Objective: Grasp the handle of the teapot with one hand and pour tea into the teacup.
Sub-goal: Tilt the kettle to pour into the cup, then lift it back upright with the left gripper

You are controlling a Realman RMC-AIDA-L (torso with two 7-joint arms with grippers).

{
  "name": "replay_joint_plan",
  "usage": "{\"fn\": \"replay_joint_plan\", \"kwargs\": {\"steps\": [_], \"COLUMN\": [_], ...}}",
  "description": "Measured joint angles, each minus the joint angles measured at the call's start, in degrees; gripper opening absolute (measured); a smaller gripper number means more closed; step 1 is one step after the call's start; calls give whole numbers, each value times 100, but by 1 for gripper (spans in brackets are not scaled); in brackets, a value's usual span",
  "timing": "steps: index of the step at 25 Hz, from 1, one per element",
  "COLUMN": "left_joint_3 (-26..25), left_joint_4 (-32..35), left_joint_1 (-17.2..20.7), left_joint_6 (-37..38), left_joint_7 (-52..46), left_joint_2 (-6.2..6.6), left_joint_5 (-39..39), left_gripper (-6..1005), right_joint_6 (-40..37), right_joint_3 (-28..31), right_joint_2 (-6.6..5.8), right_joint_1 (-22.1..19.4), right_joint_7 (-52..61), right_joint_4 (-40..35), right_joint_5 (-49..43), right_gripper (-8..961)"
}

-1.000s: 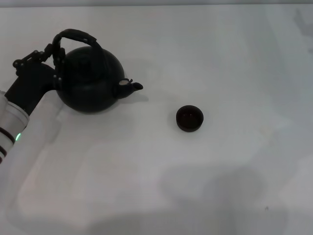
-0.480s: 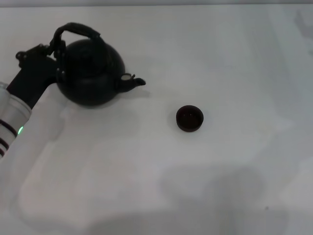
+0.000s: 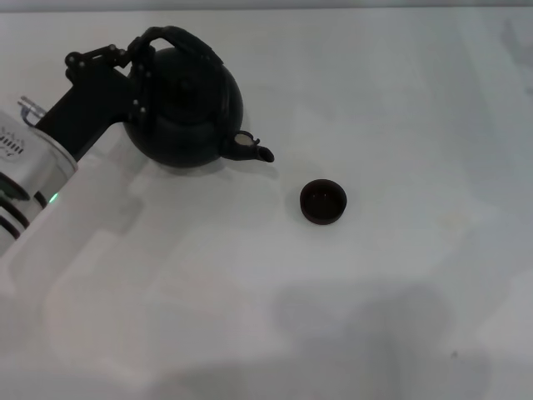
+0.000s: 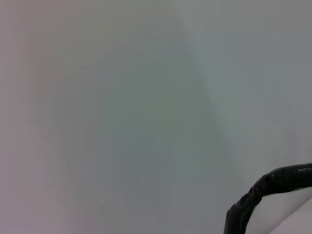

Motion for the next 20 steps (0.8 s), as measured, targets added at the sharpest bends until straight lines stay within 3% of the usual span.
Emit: {"fn": "replay_joint_plan", "kwargs": {"steps": [20], "left_joint_3": [-1], "left_joint_4": [55], "left_joint_1": [-332], "left_joint_6": [-45], "left_joint_7": [769], "left_joint_2": [-40], "left_joint_5": [594], "left_gripper": [87], "right_joint_6": [34], "right_joint_3": [0], "right_joint_2": [0], "right_joint_1": [-7], "right_joint_7": [0], "right_joint_4": [76], "right_joint_5": [7], "right_gripper": [860]}}
